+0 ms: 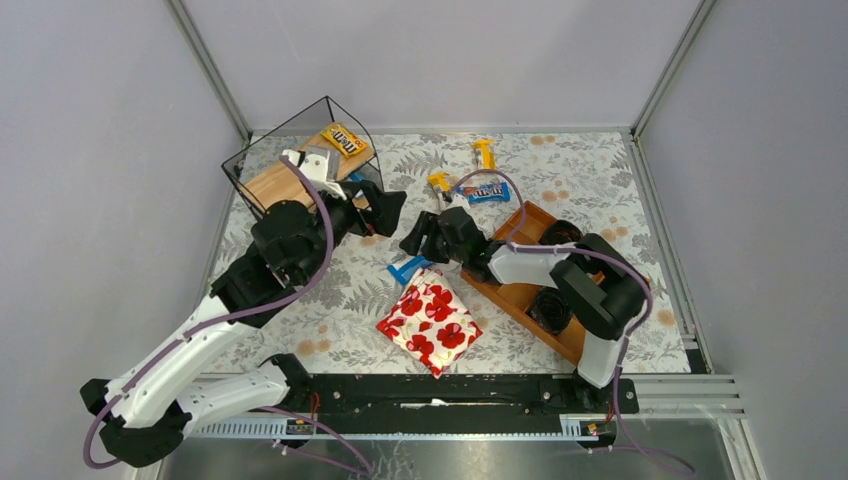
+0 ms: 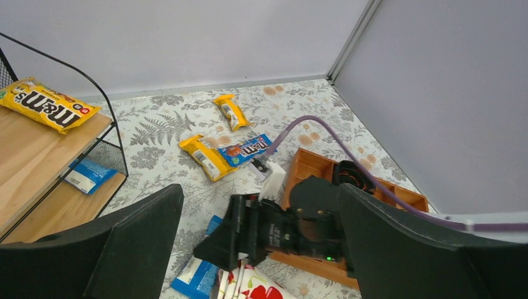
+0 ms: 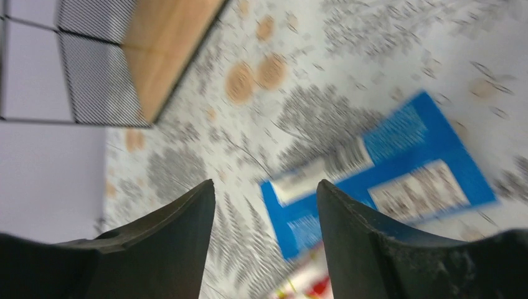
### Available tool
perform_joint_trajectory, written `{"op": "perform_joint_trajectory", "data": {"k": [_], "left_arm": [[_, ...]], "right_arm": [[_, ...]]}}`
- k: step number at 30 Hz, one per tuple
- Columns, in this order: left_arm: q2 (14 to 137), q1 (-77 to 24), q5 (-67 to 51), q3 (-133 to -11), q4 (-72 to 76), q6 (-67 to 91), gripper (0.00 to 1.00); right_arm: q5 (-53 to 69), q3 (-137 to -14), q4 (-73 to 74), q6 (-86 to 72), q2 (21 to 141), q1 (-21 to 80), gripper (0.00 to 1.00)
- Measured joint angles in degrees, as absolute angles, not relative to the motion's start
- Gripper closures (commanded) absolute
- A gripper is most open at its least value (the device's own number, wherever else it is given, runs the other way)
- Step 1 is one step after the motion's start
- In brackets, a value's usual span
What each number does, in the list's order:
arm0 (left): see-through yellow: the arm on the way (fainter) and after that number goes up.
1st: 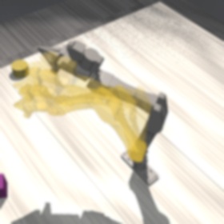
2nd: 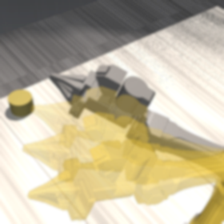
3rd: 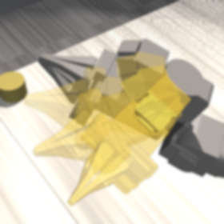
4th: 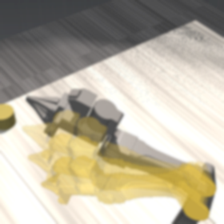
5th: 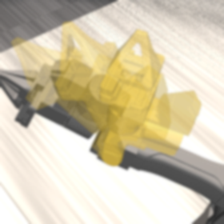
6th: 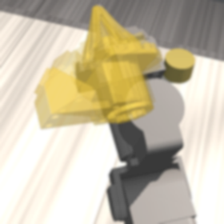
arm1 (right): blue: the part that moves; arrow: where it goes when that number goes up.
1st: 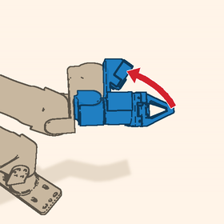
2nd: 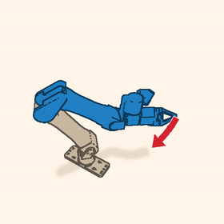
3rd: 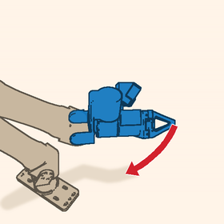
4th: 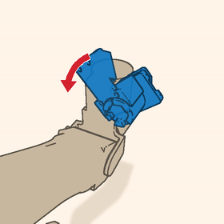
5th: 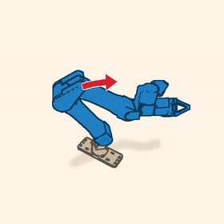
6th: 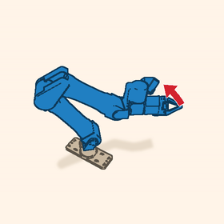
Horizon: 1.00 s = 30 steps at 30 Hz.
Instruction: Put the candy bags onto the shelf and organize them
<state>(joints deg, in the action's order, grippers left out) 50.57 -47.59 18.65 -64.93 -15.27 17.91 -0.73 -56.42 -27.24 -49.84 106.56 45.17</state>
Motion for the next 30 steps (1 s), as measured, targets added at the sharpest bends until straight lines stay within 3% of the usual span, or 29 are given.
{"op": "perform_joint_trajectory", "data": {"k": [12,30], "left_arm": [[58.87,-46.54,22.02,-63.79,-14.04,16.25,0.01],[59.37,-46.50,21.69,-64.47,-25.41,23.24,0.01]], "right_arm": [[-1.91,-52.18,-13.17,-40.14,100.18,45.32,0.23],[5.93,-59.18,-32.14,-52.97,115.44,45.84,0.22]]}}
